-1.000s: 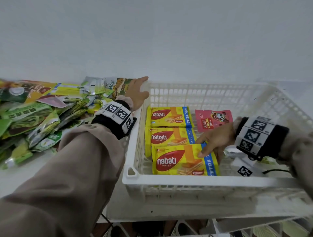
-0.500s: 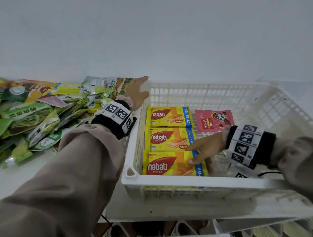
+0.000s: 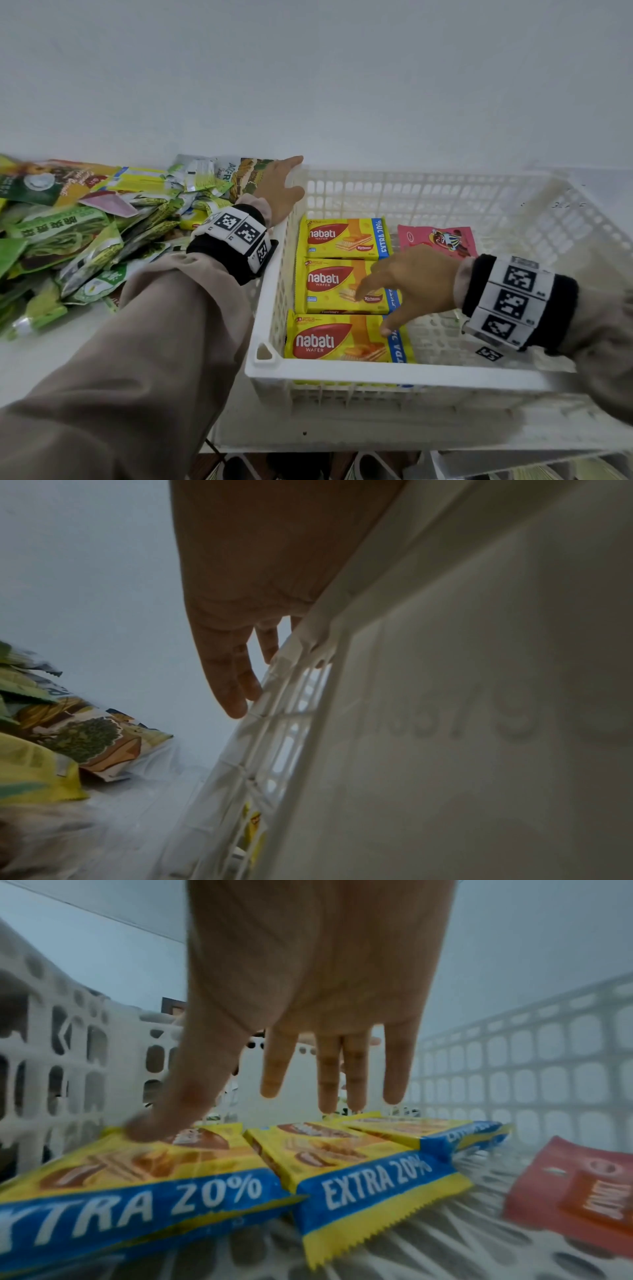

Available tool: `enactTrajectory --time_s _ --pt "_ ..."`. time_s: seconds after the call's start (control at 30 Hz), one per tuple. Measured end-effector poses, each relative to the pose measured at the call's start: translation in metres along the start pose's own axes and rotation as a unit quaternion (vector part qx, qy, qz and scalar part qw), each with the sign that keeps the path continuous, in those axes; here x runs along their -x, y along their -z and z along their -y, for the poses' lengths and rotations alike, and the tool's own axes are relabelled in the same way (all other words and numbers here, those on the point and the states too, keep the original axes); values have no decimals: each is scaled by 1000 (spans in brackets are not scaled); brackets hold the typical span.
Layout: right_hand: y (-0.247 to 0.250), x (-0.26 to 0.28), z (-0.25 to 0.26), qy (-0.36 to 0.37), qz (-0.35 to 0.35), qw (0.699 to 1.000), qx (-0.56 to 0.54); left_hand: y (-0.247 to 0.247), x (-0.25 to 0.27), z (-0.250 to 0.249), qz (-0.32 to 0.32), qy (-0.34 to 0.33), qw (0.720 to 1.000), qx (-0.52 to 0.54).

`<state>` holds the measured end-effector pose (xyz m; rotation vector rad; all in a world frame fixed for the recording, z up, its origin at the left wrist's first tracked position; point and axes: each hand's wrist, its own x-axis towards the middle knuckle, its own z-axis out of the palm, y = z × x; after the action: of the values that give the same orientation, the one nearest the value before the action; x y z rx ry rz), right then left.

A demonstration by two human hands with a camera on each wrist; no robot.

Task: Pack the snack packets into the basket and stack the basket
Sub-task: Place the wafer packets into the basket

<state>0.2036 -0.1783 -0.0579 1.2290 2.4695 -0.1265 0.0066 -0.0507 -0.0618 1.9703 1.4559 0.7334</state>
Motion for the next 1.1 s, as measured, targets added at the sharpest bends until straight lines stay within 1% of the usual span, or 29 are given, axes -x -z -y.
enactTrajectory --time_s 0.07,0.17,0.23,0.3,0.37,0.57,0.6,0.67,0.73,0.77,0.8,0.87,0.9,0.93,0.97,1.0,1.07,1.1 --pt "-4 2 -11 29 27 998 -51 0 0 1 1 -2 1000 -2" --pt "-21 2 -15 54 102 992 -41 -1 -1 1 -2 -5 1000 -2" --pt "-37 0 -10 58 126 989 -55 -2 -2 2 -3 -6 1000 2" --pt "-45 -2 -6 66 121 987 -77 -1 -2 2 -3 -3 1000 9" --pt "-46 -3 -6 67 117 988 -73 -1 -2 1 -2 -2 1000 6" --pt "-42 -7 -2 59 137 985 -90 -1 -1 0 1 0 1000 -7" --pt "-39 -8 -3 53 148 981 -114 0 -1 0 2 0 1000 -7" --pt "-29 -7 -9 37 159 962 -221 1 0 -1 5 -1 1000 -8" --pt "-13 -2 -19 24 122 938 -323 1 1 -1 7 -2 1000 -10" --pt "-4 2 -27 12 83 936 -342 1 1 -2 8 -2 1000 -11" --pt "3 4 -37 -11 28 937 -348 1 1 -2 8 -3 1000 -12" --pt "11 9 -65 -90 -75 937 -329 1 2 -2 7 -5 1000 -12" --pt "8 10 -83 -136 -103 938 -302 1 2 -3 6 -5 1000 -10" --pt "3 10 -99 -182 -105 941 -267 1 2 -3 5 -5 1000 -8" --pt "-4 11 -111 -224 -87 943 -231 1 2 -3 4 -5 1000 -7" --pt "-12 10 -120 -259 -52 942 -209 1 3 -3 4 -5 1000 -7" --pt "-27 9 -127 -287 -2 935 -207 1 3 -4 6 -7 1000 -8" --pt "-33 7 -127 -285 -4 933 -218 1 3 -3 7 -6 1000 -9"
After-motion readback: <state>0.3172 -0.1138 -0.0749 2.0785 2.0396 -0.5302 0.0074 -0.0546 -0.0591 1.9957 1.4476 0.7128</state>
